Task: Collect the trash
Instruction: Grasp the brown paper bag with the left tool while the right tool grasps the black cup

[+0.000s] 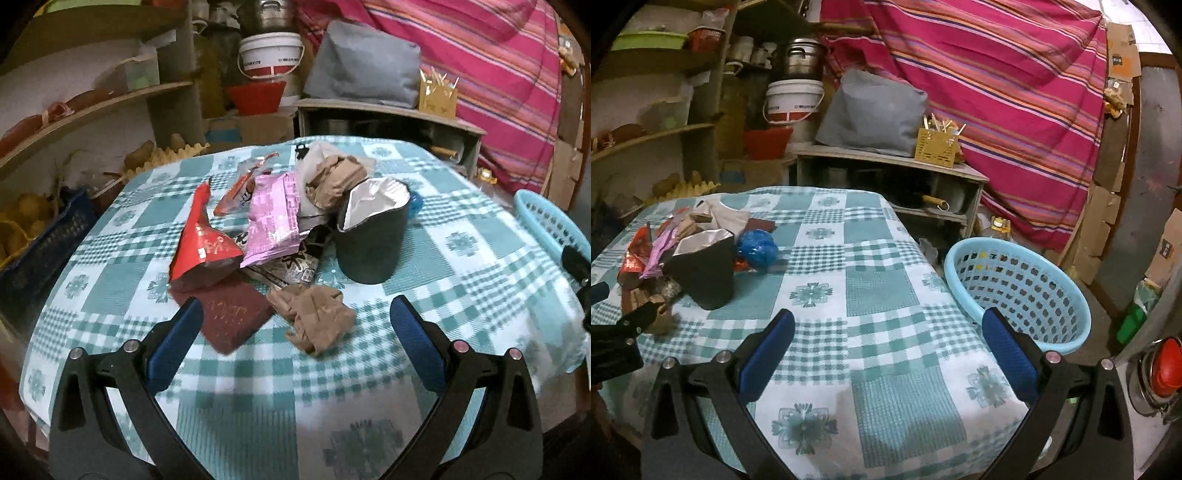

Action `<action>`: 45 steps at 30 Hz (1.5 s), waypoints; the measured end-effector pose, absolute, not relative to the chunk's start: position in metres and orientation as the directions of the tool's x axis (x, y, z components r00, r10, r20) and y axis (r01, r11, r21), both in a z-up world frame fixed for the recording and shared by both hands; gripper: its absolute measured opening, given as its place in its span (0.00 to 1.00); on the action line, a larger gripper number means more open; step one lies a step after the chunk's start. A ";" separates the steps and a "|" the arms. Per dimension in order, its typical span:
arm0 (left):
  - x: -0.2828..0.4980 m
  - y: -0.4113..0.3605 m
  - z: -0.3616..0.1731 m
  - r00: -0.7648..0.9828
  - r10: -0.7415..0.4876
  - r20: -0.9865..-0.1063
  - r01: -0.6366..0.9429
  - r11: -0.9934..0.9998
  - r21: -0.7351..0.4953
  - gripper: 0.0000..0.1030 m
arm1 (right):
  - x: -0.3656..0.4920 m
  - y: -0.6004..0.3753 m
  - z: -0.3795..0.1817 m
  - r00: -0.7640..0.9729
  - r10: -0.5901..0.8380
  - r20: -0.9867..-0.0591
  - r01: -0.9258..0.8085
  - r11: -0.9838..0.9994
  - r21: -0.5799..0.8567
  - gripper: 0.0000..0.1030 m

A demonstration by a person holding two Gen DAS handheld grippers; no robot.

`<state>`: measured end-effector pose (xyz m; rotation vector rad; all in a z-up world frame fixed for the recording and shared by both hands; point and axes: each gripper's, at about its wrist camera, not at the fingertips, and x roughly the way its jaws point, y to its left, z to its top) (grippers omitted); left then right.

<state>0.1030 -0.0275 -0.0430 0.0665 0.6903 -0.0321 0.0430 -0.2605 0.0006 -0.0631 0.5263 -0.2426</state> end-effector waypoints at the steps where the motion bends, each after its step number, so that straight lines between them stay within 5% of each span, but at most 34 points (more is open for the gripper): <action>1: 0.106 -0.029 -0.046 0.763 -0.012 -0.646 0.056 0.997 0.048 0.93 | 0.045 -0.260 -0.001 0.837 -0.245 -0.490 0.213 0.970 -0.120 0.96; 7: 0.126 -0.034 -0.064 0.717 0.000 -0.697 0.056 0.997 0.057 0.70 | 0.057 -0.262 -0.009 0.822 -0.238 -0.517 0.208 0.971 -0.118 0.96; 11: 0.132 -0.032 -0.063 0.711 -0.021 -0.703 0.064 0.997 0.035 0.44 | 0.063 -0.261 -0.013 0.816 -0.229 -0.532 0.204 0.973 -0.106 0.96; 23: 0.112 -0.015 -0.019 0.724 -0.115 -0.681 0.141 0.990 -0.017 0.44 | 0.078 -0.225 -0.011 0.819 -0.122 -0.561 0.085 0.992 -0.092 0.96; 32: 0.124 0.028 0.028 0.825 -0.056 -0.563 0.094 0.995 0.038 0.44 | 0.108 -0.175 -0.012 0.791 -0.003 -0.612 -0.019 0.999 -0.029 0.96; 45: 0.134 0.060 0.018 0.817 -0.012 -0.576 0.010 1.000 -0.007 0.44 | 0.160 -0.109 -0.003 0.755 0.025 -0.655 -0.057 0.998 -0.027 0.96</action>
